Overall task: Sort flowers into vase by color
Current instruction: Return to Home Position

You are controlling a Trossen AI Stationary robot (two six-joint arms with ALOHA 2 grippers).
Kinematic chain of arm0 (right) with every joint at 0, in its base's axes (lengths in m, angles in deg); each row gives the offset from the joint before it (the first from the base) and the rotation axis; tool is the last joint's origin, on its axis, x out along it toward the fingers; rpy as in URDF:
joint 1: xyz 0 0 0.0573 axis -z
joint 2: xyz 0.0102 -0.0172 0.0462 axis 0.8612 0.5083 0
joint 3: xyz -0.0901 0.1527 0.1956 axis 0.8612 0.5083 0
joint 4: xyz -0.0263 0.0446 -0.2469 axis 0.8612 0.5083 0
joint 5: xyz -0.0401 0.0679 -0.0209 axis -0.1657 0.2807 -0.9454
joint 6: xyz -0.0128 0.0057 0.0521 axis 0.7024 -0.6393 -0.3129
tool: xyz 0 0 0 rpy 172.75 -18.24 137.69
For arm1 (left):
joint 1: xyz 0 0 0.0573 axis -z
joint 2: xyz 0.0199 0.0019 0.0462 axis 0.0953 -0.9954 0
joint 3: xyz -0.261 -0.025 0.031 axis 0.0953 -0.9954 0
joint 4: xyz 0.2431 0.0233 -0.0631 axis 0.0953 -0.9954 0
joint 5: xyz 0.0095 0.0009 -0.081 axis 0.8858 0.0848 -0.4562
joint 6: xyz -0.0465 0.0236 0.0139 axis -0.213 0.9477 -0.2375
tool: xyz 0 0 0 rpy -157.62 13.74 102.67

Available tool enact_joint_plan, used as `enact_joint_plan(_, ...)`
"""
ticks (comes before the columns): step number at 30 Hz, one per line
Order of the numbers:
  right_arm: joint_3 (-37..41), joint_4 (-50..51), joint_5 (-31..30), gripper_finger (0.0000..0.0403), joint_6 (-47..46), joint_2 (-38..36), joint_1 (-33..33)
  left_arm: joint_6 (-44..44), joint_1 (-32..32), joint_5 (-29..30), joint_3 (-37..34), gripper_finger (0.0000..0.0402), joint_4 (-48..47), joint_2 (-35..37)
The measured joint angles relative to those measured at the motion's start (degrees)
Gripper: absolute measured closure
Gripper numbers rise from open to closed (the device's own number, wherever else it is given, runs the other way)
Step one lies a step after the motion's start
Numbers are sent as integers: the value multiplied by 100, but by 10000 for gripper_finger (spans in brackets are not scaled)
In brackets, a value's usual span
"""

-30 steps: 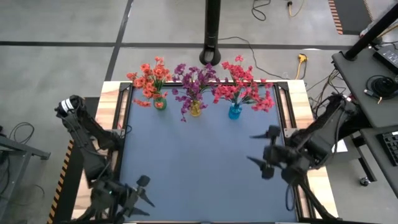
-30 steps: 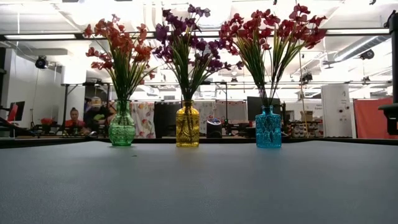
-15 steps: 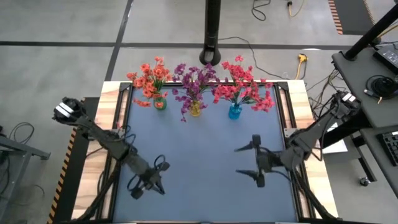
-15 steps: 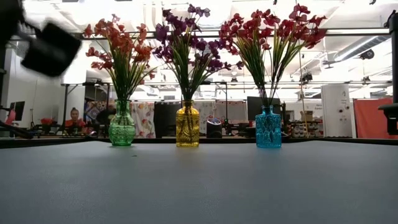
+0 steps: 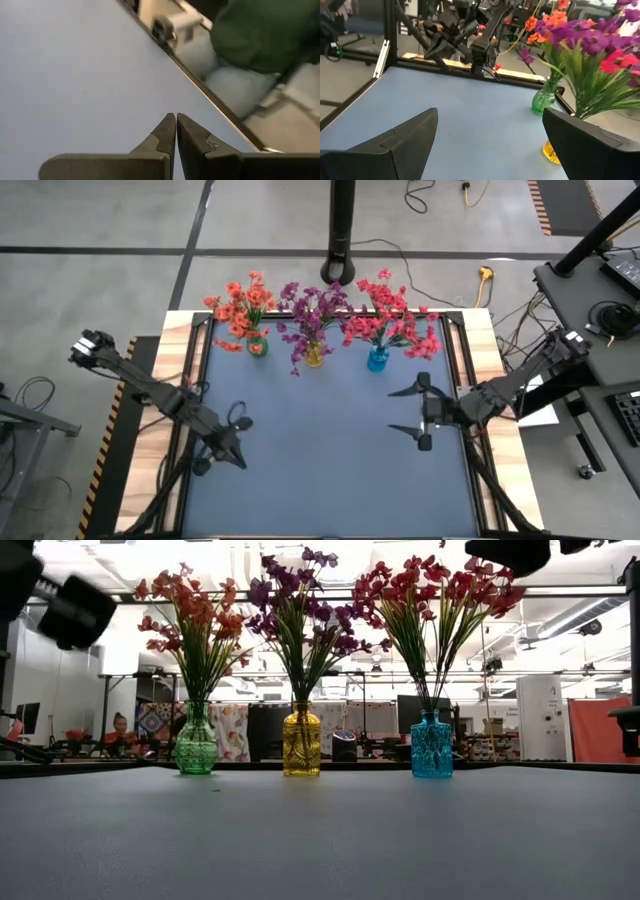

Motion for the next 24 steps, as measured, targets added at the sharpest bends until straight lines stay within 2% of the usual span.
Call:
enact_joint_plan(3, 191, -35, 52, 51, 97, -348, 27, 728, -12, 258, -62, 401, 21, 657)
enact_joint_plan(8, 542, -661, 484, 51, 429, -749, 237, 1514, -246, 285, -319, 401, 3, 1481)
enact_joint_plan(12, 721, -869, 746, 51, 557, -946, 573, 1554, -677, 298, -396, 402, -473, 1940)
enact_joint_plan(17, 919, -1038, 1377, 51, 503, -1090, 1121, 1627, -1057, -23, -398, 402, -387, 2267)
enact_joint_plan(21, 1140, -1136, 1459, 51, 404, -1099, 1457, 1689, -1158, 169, -428, 402, -384, 2367)
enact_joint_plan(24, 1452, -1669, 1832, 51, 365, -1097, 1632, 1705, -1182, 254, -561, 402, -343, 2423)
